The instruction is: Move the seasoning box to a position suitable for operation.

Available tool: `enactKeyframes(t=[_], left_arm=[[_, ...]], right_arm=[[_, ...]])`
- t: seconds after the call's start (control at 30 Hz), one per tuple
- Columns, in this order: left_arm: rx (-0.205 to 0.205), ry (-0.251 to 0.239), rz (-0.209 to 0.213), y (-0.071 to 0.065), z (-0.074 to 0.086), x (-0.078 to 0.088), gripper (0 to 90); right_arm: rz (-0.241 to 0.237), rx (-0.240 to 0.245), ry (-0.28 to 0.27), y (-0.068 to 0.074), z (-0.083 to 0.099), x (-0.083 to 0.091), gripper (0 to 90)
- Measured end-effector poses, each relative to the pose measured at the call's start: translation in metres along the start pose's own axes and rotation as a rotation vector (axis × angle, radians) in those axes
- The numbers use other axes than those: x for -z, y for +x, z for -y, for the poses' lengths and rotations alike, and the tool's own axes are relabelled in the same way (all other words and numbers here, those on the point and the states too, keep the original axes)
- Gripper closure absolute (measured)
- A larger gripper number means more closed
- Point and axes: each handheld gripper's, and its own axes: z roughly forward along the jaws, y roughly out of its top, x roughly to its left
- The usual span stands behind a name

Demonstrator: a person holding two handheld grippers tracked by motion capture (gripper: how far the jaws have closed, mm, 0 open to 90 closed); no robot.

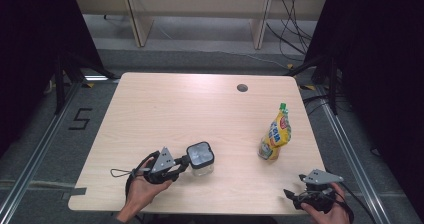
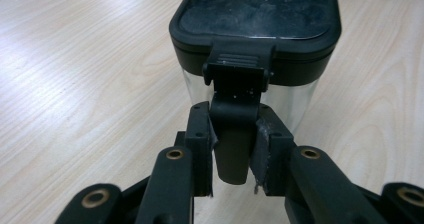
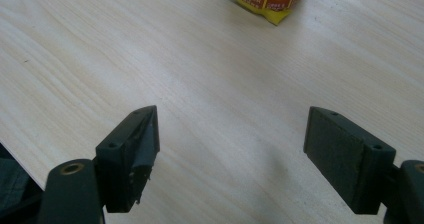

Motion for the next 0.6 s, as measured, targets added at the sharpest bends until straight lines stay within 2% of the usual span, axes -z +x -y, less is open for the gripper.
enactKeyframes(t=[0.03,0.07,0.17,0.2,0.3,0.33,0.37,0.4,0.47,0.53,0.57,0.6], left_arm=[[0.0,0.0,0.0,0.0,0.0,0.0,71.9],[0.0,-0.006,-0.017,0.001,0.0,-0.001,72.0],[-0.003,-0.005,-0.019,0.001,0.0,-0.001,72.3],[0.0,-0.003,0.001,0.004,0.0,-0.001,72.4],[-0.006,-0.011,0.011,0.005,0.001,-0.001,72.4],[0.001,-0.043,0.025,0.005,0.001,-0.003,72.4],[0.001,-0.043,0.025,0.005,0.001,-0.003,72.4],[0.007,-0.056,0.026,0.005,0.0,-0.003,72.4],[-0.006,-0.055,0.05,0.005,-0.003,-0.005,72.4],[0.005,-0.057,0.068,0.001,-0.005,-0.011,72.5],[-0.009,-0.047,0.074,0.0,-0.005,-0.011,72.4],[-0.004,-0.052,0.09,-0.002,-0.005,-0.014,72.4]], right_arm=[[0.0,0.001,0.001,0.0,0.0,0.0,23.3],[0.002,0.007,-0.003,0.0,0.0,0.0,23.3],[0.002,0.007,-0.002,-0.001,0.0,0.0,23.3],[0.001,0.011,0.001,-0.001,0.0,0.0,23.3],[0.002,0.012,-0.008,-0.001,0.0,0.0,23.3],[0.001,0.017,-0.006,-0.001,0.0,0.0,23.3],[0.001,0.017,-0.006,-0.001,0.0,0.0,23.3],[0.001,-0.009,-0.002,0.002,0.0,0.0,23.3],[0.002,0.003,-0.003,0.001,0.0,0.0,23.5],[0.005,0.0,0.007,0.0,0.0,0.0,23.5],[0.004,0.004,0.003,-0.001,0.0,0.0,23.5],[0.003,0.008,0.004,-0.001,0.0,0.0,23.5]])
